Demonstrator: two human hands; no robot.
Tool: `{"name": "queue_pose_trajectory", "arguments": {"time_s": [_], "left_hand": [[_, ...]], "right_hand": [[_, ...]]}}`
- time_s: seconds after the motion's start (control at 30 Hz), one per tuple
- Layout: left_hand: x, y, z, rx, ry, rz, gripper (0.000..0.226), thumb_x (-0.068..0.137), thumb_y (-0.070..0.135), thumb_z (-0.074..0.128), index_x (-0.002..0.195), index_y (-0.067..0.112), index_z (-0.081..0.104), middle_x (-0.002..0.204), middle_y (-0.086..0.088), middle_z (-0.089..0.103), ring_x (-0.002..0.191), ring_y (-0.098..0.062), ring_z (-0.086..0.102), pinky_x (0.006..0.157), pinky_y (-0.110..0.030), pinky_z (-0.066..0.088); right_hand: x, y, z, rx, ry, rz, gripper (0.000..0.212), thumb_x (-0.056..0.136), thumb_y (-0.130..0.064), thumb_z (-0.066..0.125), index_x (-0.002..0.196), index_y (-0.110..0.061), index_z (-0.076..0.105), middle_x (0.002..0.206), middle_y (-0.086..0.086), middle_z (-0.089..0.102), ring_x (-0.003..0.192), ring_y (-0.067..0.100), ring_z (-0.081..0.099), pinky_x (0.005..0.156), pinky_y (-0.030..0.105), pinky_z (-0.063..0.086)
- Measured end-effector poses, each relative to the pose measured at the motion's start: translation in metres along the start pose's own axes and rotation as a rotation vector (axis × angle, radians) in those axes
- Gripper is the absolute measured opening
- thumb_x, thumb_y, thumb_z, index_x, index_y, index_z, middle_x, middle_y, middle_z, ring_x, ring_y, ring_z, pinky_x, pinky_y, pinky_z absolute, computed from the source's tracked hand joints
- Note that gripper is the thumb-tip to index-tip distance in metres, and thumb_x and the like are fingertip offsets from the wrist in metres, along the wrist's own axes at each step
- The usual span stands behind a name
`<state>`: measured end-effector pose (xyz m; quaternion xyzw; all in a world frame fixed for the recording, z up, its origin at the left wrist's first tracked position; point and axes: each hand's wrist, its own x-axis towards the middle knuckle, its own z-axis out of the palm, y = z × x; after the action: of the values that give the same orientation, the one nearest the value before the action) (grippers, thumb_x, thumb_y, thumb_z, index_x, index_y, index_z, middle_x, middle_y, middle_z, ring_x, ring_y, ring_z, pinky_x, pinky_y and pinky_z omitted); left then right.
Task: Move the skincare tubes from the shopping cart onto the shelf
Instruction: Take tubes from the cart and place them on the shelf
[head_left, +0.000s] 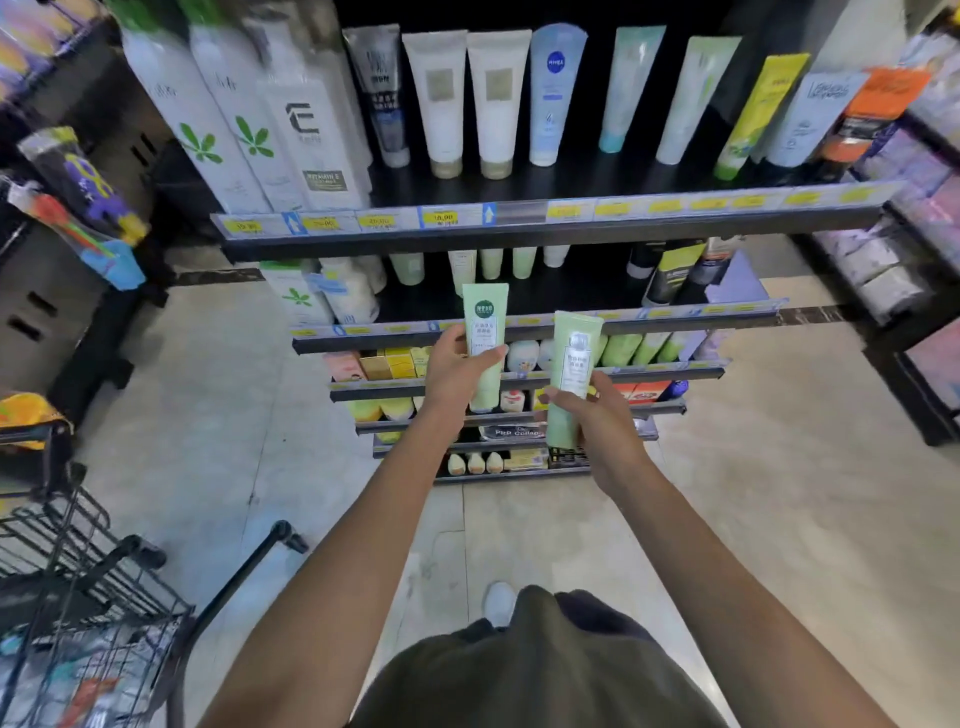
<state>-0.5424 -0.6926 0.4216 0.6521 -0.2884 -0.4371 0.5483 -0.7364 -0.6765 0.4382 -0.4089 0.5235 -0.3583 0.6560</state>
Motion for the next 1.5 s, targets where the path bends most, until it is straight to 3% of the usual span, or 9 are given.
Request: {"name": "queue_pose_trajectory", "arguments": {"time_s": [0.17,0.3,0.43,0.6,0.77,1.03,1.27,1.43,1.5], "left_hand": [[0.041,0.007,0.020,0.070,0.036,0.043,0.038,0.081,0.019,0.084,0.114,0.017,0.066,0.103,0.003,0.076,0.094,-0.013,0.073,0.085,-0.038,0.060],[0.073,0.013,0.035,0.147,0.078,0.054,0.034,0.082,0.022,0.084,0.110,0.019,0.063,0.099,0.005,0.075,0.090,-0.012,0.073,0.084,-0.040,0.061],[0.102,0.014,0.046,0.241,0.109,0.120,0.028,0.084,0.026,0.082,0.102,0.014,0.064,0.095,-0.001,0.073,0.088,-0.018,0.071,0.081,-0.043,0.060],[0.125,0.019,0.063,0.254,0.147,0.197,0.026,0.085,0.024,0.081,0.104,0.019,0.065,0.090,0.012,0.070,0.084,-0.001,0.067,0.072,-0.012,0.049],[0.143,0.010,0.073,0.319,0.226,0.212,0.034,0.084,0.030,0.082,0.109,0.016,0.066,0.092,0.006,0.074,0.087,-0.012,0.070,0.082,-0.027,0.056],[0.153,-0.008,0.081,0.429,0.285,0.193,0.036,0.087,0.024,0.079,0.114,0.009,0.062,0.104,-0.006,0.075,0.098,-0.027,0.070,0.086,-0.039,0.058],[0.170,-0.005,0.091,0.449,0.307,0.162,0.037,0.090,0.027,0.077,0.116,0.007,0.059,0.107,-0.013,0.073,0.099,-0.033,0.070,0.084,-0.038,0.058],[0.181,-0.007,0.094,0.416,0.299,0.145,0.035,0.089,0.027,0.077,0.112,0.006,0.062,0.109,-0.012,0.074,0.100,-0.032,0.070,0.076,-0.026,0.048],[0.183,-0.007,0.095,0.415,0.300,0.133,0.033,0.090,0.027,0.076,0.110,0.005,0.063,0.109,-0.014,0.073,0.100,-0.031,0.070,0.074,-0.024,0.045]], "right_hand": [[0.032,-0.006,0.000,-0.026,-0.017,0.034,0.055,0.081,-0.027,0.083,0.130,-0.026,0.059,0.117,0.008,0.075,0.104,0.031,0.073,0.094,0.053,0.059],[0.053,-0.013,-0.003,-0.048,-0.039,0.032,0.052,0.087,-0.022,0.080,0.133,-0.022,0.056,0.114,0.008,0.076,0.091,0.019,0.076,0.091,0.050,0.060],[0.072,-0.018,-0.004,-0.064,-0.034,0.039,0.042,0.084,-0.025,0.082,0.119,-0.032,0.060,0.114,0.005,0.076,0.102,0.024,0.074,0.097,0.053,0.056],[0.092,-0.022,-0.011,-0.079,-0.023,0.051,0.065,0.072,-0.034,0.086,0.130,-0.030,0.056,0.117,0.006,0.075,0.107,0.028,0.073,0.099,0.056,0.055],[0.101,-0.025,-0.021,-0.094,-0.013,0.054,0.066,0.071,-0.035,0.084,0.130,-0.027,0.056,0.114,0.005,0.077,0.105,0.028,0.074,0.100,0.057,0.054],[0.106,-0.021,-0.036,-0.097,-0.005,0.042,0.045,0.091,-0.020,0.077,0.128,-0.031,0.055,0.116,0.007,0.075,0.098,0.026,0.076,0.093,0.052,0.059],[0.105,-0.017,-0.041,-0.118,0.006,0.070,0.036,0.088,-0.021,0.080,0.112,-0.036,0.057,0.114,0.004,0.076,0.098,0.026,0.076,0.095,0.053,0.058],[0.101,-0.013,-0.048,-0.115,0.005,0.077,0.037,0.090,-0.018,0.078,0.119,-0.027,0.057,0.117,0.010,0.073,0.093,0.030,0.077,0.082,0.045,0.062],[0.100,-0.010,-0.050,-0.110,0.008,0.088,0.037,0.090,-0.016,0.078,0.118,-0.028,0.057,0.117,0.008,0.072,0.092,0.027,0.077,0.086,0.047,0.061]]}}
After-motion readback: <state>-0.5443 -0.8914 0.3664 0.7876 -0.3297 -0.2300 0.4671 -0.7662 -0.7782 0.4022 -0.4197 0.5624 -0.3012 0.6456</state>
